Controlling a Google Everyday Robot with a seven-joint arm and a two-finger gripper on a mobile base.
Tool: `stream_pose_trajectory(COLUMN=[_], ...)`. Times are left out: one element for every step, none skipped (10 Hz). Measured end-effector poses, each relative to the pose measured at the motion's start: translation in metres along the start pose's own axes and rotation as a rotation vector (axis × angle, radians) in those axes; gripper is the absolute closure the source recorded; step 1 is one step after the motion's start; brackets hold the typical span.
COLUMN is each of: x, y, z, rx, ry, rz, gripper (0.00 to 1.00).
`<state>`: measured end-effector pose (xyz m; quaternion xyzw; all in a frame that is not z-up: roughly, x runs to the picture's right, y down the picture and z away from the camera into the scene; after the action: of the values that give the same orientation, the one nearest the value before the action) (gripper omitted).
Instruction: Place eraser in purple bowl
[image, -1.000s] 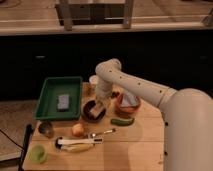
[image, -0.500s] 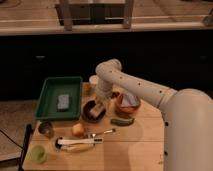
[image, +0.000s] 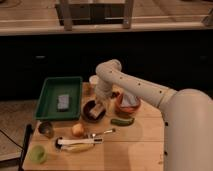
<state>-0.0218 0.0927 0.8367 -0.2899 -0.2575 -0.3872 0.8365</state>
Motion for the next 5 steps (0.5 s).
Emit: stream_pose_trajectory(x=[0.0013,0.0029,0.0039,0.0052,0.0056], y=[-0.0006,-0.0015,-0.0025,-0.0033,-0.0052], z=[-0.001,-0.0015,-0.0018,-0.0019,-0.0012], rx=[-0.001,-0.001,-0.003,-0.006,-0.007], ry=[0.013,0.026,0.037,0.048,0.058], rz=[0.006,0.012,0.015,0.017,0.016], gripper=[0.98,0.98,0.98,0.98,0.98])
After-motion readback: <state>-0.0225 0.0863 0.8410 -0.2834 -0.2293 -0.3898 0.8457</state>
